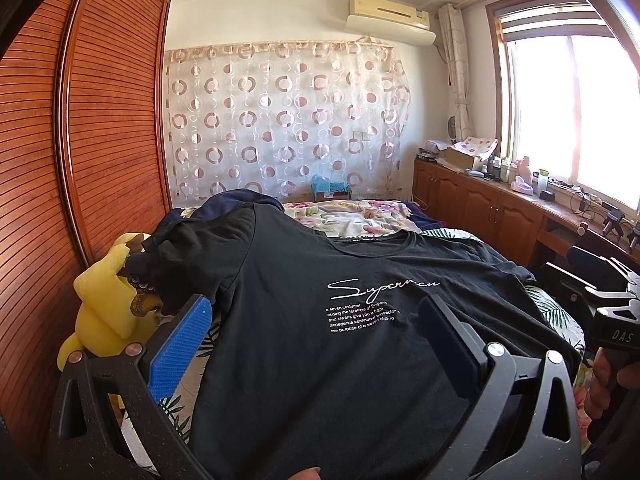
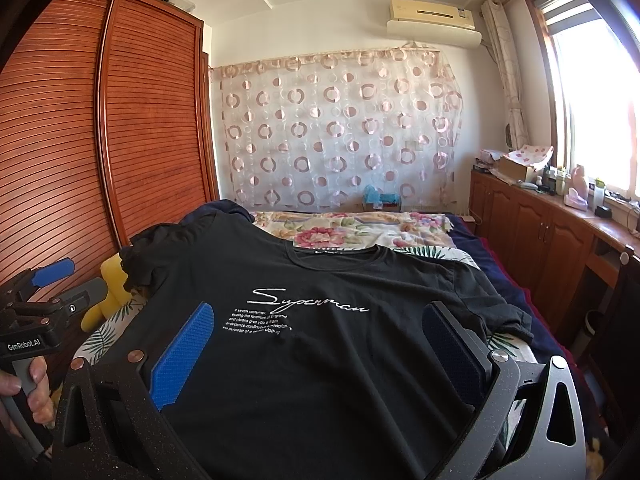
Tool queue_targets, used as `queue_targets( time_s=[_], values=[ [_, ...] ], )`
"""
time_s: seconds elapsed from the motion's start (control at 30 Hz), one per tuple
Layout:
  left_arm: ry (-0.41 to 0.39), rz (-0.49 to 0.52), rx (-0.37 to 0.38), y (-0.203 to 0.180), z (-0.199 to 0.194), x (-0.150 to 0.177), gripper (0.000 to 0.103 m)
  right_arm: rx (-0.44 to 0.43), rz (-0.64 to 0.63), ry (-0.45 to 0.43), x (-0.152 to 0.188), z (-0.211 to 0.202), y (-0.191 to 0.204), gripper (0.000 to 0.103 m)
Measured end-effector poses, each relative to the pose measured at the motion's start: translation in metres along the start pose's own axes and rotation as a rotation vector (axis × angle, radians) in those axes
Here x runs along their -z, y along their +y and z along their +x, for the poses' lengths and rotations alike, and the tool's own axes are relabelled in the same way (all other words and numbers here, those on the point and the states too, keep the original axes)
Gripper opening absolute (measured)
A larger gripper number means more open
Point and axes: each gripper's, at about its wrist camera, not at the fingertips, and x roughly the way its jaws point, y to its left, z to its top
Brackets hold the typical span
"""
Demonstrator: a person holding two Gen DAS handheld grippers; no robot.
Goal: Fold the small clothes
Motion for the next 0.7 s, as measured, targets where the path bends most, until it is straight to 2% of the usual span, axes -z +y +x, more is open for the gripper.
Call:
queue_targets(
  time_s=[0.7],
  values=[
    [-0.003, 0.001, -0.001, -0.0004, -0.0006, 0.0003, 0.103, -0.002, 0.0, -0.001, -0.0006, -0.0004, 0.001, 0.103]
  ],
)
